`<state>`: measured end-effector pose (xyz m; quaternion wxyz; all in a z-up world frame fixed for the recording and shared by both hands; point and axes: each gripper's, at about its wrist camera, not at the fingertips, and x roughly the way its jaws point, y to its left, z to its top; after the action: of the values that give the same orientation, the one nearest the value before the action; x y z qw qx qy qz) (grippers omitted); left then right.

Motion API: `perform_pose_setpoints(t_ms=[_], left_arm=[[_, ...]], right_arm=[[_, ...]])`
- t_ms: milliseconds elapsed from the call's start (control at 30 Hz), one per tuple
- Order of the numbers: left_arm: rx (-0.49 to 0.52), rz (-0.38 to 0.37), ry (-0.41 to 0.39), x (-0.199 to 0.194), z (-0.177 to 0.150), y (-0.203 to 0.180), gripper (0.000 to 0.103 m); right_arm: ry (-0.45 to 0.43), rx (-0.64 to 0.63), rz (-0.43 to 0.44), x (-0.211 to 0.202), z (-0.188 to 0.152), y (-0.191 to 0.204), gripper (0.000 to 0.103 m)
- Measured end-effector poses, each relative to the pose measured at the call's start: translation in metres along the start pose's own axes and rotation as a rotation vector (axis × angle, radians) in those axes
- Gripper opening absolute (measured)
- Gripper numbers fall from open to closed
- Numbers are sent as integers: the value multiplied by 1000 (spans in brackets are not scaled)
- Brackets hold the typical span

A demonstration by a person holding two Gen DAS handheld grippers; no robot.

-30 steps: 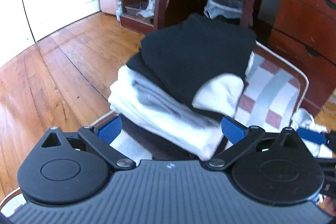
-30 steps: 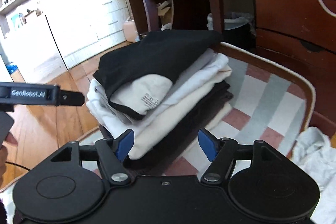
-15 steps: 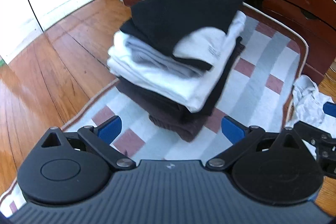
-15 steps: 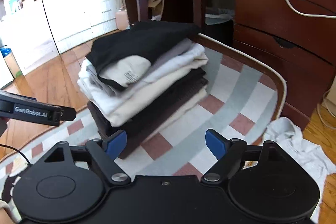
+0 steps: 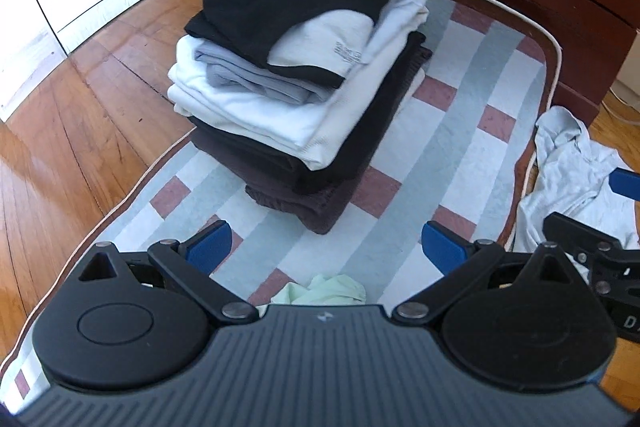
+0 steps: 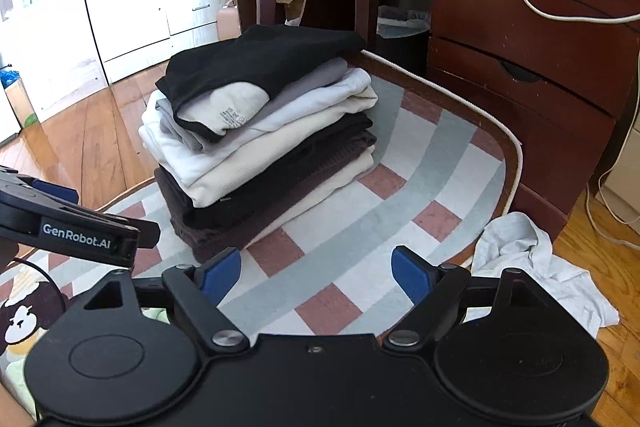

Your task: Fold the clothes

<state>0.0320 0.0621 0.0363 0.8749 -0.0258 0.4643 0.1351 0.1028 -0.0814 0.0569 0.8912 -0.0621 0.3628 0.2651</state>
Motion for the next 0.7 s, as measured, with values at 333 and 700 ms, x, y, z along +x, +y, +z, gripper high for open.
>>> perform_pose_setpoints(t_ms=[333, 700], left_arm=[[15, -3, 13, -2, -3, -9, 103], [40, 3, -14, -9, -7, -9, 103]], right_arm=[[5, -22, -6, -2, -6, -1, 86], [7, -51, -20, -4, -9, 8, 86]])
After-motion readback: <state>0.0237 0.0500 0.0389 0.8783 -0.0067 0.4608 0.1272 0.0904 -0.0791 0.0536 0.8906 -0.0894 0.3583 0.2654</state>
